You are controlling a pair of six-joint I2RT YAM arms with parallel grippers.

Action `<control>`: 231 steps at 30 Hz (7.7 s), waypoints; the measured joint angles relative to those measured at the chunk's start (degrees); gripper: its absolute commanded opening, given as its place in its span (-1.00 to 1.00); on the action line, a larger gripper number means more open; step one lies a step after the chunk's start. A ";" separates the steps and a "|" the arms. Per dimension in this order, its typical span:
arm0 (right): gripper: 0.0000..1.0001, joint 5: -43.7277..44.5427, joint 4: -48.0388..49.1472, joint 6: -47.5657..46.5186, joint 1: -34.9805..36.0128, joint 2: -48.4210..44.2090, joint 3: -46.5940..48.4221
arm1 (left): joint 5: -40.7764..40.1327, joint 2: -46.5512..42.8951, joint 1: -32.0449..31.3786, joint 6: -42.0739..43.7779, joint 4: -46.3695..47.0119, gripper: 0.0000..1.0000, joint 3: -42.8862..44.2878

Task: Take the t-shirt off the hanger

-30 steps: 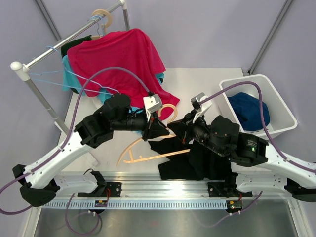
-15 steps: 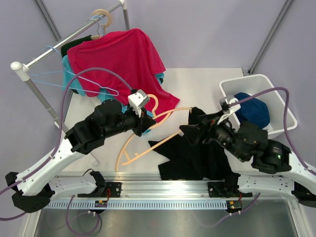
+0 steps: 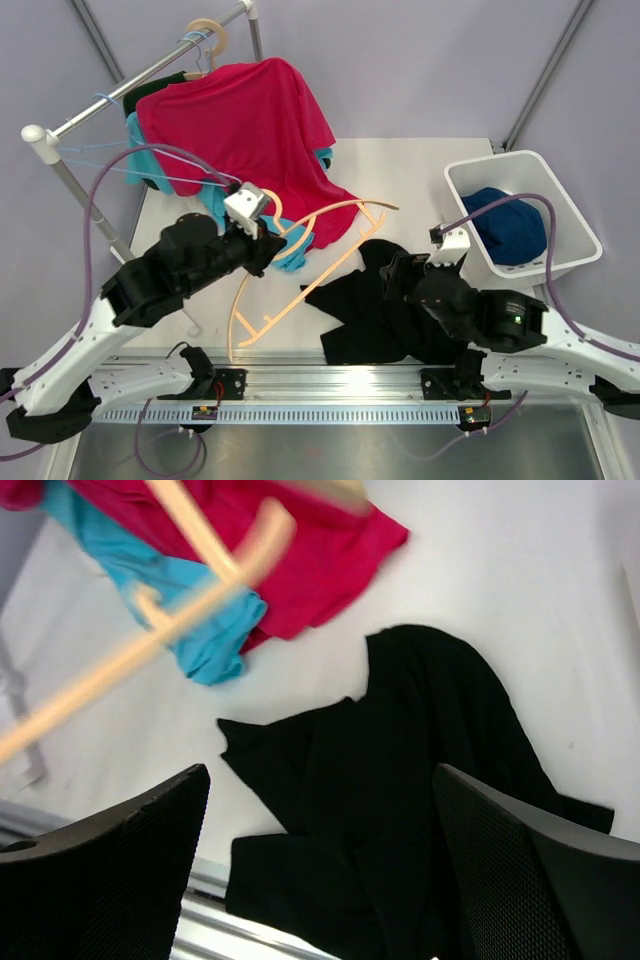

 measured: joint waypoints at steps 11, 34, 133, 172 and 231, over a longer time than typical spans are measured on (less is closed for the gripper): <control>0.99 -2.08 -5.38 14.67 -8.35 23.19 -6.29 | -4.46 -15.47 0.00 -4.94 5.62 -1.00 -1.36; -1.00 -20.00 17.99 10.03 -18.08 49.83 -7.39 | -3.19 -20.44 0.00 -7.54 5.99 -1.00 -4.37; 0.86 -95.80 4.50 -25.31 -32.24 23.41 14.05 | 35.10 -16.81 0.00 10.08 2.93 -1.00 -15.13; 0.10 -89.68 9.77 -20.06 -24.61 10.10 1.75 | 40.59 -10.69 -0.24 13.86 -1.38 -1.00 -14.49; -1.00 -59.04 13.03 -20.17 -24.37 5.20 7.28 | -11.67 -12.11 0.00 -6.47 6.64 0.98 0.48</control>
